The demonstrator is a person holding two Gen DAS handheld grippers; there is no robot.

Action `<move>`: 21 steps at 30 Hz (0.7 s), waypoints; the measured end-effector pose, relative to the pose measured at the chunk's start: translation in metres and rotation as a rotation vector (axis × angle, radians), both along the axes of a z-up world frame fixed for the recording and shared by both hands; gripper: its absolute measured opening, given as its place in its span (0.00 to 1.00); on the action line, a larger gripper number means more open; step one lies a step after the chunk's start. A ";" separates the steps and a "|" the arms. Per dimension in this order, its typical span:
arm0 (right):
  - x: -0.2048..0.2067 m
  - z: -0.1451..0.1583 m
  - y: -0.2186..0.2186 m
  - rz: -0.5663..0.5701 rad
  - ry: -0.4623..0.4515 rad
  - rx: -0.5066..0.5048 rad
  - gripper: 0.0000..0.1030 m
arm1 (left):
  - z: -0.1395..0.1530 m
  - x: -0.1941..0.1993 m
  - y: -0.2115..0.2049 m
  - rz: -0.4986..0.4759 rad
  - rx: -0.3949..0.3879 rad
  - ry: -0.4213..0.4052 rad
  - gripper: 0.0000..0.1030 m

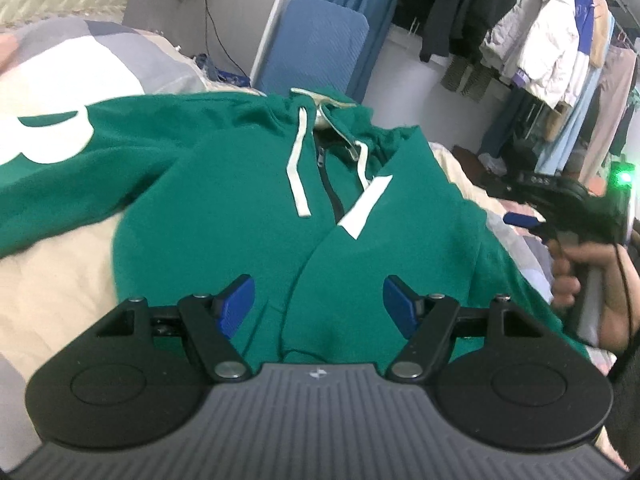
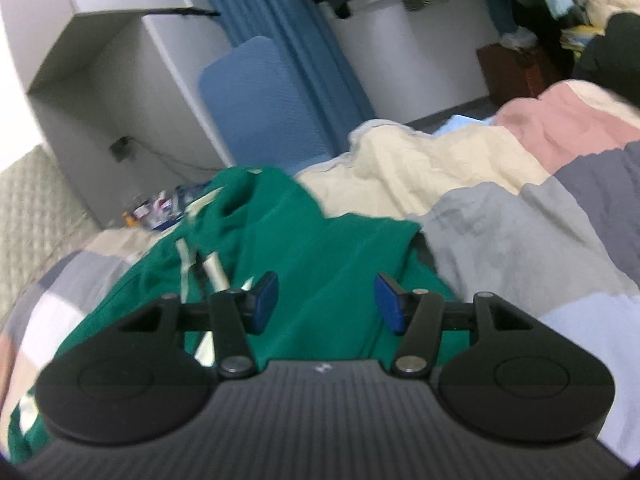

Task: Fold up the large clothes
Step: 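Move the left gripper to the other sleeve cuff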

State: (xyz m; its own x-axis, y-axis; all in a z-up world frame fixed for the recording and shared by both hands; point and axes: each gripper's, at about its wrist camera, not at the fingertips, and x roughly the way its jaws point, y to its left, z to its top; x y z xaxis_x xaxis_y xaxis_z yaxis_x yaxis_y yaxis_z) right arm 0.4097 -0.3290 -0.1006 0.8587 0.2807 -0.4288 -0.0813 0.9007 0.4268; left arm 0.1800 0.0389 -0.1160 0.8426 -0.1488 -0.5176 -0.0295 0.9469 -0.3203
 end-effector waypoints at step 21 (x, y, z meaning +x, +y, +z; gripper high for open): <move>-0.162 0.040 0.093 0.276 -0.060 -0.216 0.55 | 0.026 -0.039 0.019 0.089 0.011 -0.037 0.73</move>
State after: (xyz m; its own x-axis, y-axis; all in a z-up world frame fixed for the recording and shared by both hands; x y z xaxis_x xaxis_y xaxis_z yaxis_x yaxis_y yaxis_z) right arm 0.2480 -0.2363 -0.0605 0.7888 0.4137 -0.4547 -0.3533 0.9104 0.2155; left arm 0.1411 0.0580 -0.0905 0.8707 -0.0667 -0.4872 -0.1024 0.9445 -0.3122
